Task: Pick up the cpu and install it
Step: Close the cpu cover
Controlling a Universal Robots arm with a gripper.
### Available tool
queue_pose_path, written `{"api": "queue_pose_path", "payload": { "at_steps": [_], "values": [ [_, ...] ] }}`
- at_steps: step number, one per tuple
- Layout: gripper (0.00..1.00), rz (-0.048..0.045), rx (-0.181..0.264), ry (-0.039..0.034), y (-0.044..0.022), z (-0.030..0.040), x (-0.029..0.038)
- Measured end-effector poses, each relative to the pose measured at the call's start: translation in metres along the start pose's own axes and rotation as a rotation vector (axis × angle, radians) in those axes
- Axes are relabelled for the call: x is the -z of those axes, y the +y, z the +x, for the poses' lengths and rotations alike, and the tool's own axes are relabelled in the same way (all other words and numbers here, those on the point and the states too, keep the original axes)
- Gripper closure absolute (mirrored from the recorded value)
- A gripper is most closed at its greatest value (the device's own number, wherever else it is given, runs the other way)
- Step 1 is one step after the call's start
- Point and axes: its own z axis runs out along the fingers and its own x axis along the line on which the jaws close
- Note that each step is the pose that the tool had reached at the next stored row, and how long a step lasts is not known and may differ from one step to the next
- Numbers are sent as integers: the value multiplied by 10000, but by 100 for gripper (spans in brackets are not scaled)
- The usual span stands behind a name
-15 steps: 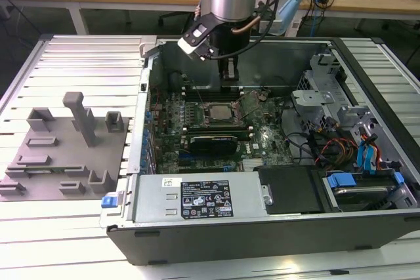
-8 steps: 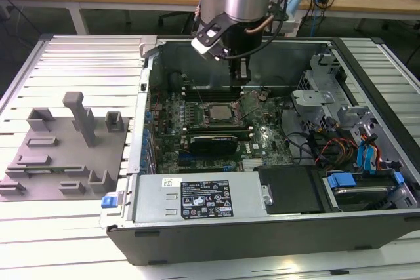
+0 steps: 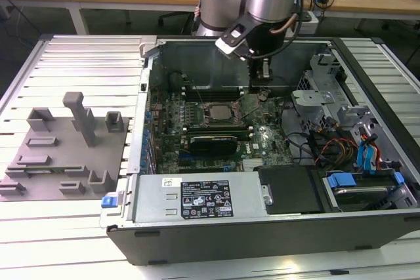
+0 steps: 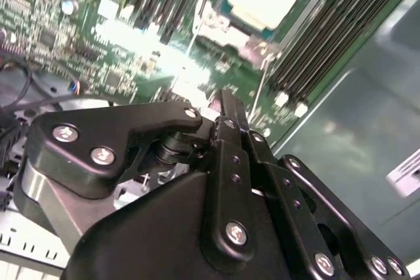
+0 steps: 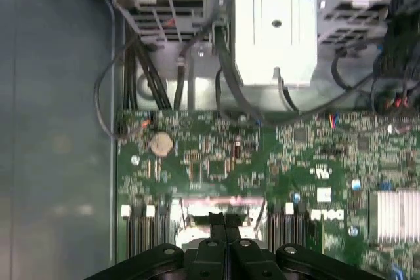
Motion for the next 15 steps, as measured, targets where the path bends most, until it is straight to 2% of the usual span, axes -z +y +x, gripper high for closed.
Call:
{"api": "queue_pose_path", "payload": {
  "at_steps": [4,6,9,12,15],
  "values": [
    [89,3,-1,0,140,0,-4],
    [89,5,1,1,243,1,-8],
    [89,5,0,0,247,1,-9],
    [89,4,-1,0,270,1,-38],
    [89,6,1,0,314,2,-101]
  ]
}}
